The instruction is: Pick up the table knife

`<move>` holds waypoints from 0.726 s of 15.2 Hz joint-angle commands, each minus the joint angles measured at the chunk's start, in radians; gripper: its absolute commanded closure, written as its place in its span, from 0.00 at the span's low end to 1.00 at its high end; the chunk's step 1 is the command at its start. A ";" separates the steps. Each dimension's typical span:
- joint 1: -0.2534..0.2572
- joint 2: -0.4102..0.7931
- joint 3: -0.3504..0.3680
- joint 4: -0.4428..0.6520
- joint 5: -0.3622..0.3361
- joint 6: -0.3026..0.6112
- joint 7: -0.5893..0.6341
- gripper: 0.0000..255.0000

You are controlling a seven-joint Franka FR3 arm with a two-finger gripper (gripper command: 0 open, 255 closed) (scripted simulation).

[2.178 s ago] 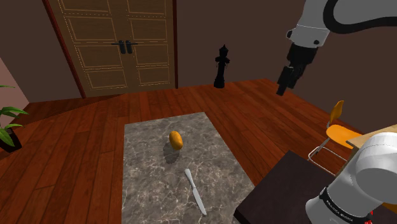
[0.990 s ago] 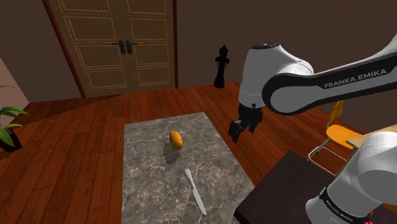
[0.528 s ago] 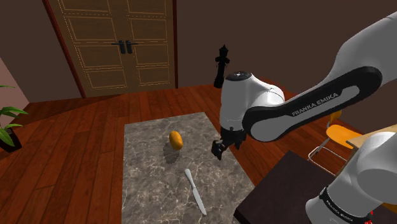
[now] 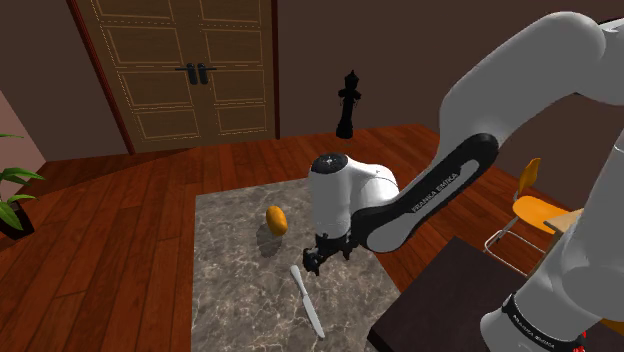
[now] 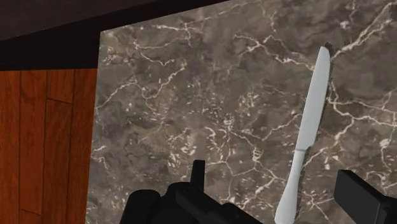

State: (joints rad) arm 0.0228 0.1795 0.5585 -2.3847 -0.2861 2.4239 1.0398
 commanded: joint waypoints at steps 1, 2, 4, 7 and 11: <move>0.035 0.094 -0.021 0.048 -0.080 0.015 0.094 0.00; 0.057 0.140 -0.037 0.078 -0.112 0.017 0.133 0.00; 0.103 0.228 -0.070 0.140 -0.166 0.019 0.199 0.00; 0.171 0.354 -0.118 0.242 -0.223 0.017 0.276 0.00; 0.206 0.427 -0.152 0.285 -0.257 0.038 0.311 0.00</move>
State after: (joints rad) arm 0.2186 0.5865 0.4156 -2.1117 -0.5333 2.4562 1.3409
